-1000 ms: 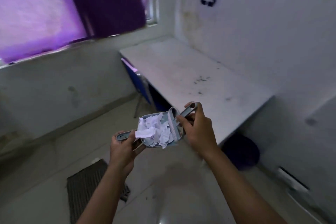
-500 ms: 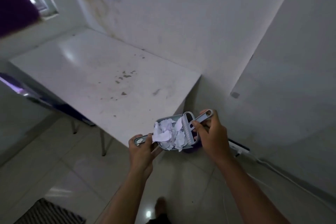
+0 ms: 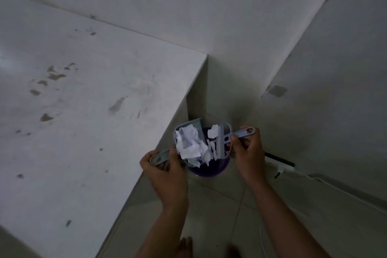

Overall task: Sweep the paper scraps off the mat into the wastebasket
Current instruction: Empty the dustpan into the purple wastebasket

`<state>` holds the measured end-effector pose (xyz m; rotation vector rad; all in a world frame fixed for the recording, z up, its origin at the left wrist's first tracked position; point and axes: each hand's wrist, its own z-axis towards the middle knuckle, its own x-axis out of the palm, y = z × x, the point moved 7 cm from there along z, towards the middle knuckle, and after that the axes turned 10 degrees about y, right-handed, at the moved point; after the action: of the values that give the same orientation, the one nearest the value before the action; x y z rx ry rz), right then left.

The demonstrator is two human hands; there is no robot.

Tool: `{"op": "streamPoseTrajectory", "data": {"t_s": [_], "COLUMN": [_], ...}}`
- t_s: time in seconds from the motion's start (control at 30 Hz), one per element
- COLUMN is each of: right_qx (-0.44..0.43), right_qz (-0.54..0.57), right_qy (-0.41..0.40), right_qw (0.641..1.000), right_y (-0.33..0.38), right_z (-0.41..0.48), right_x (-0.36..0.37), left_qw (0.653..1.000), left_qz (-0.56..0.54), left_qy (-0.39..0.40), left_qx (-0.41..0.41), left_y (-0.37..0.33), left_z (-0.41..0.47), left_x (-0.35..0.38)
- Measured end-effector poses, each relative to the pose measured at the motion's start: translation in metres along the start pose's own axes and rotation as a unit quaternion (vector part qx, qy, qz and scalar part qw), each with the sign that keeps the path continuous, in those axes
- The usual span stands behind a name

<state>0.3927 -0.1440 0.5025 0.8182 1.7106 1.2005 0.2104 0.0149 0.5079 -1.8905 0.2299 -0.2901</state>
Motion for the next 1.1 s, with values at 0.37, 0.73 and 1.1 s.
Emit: {"op": "streamPoseTrajectory", "data": {"t_s": [0.37,0.73,1.1], "right_qx": [-0.082,-0.055,0.025], "right_qz": [0.104,0.157,0.253], "right_qy": [-0.031,-0.034,0.004], "right_qw": [0.991,0.985,0.967], "right_y": [-0.057,-0.075,-0.131], "right_z": [0.006,0.014,0.022], "right_x": [0.025,0.037,0.04], "left_qw": [0.984,0.984,0.989], "left_qz": [0.104,0.098,0.071], "left_qy": [0.033,0.056,0.053], "left_qx": [0.144,0.134,0.119], "left_y": [0.051,0.068,0.103], "left_z": [0.014,0.045,0.046], "left_x": [0.051,0.069,0.055]}}
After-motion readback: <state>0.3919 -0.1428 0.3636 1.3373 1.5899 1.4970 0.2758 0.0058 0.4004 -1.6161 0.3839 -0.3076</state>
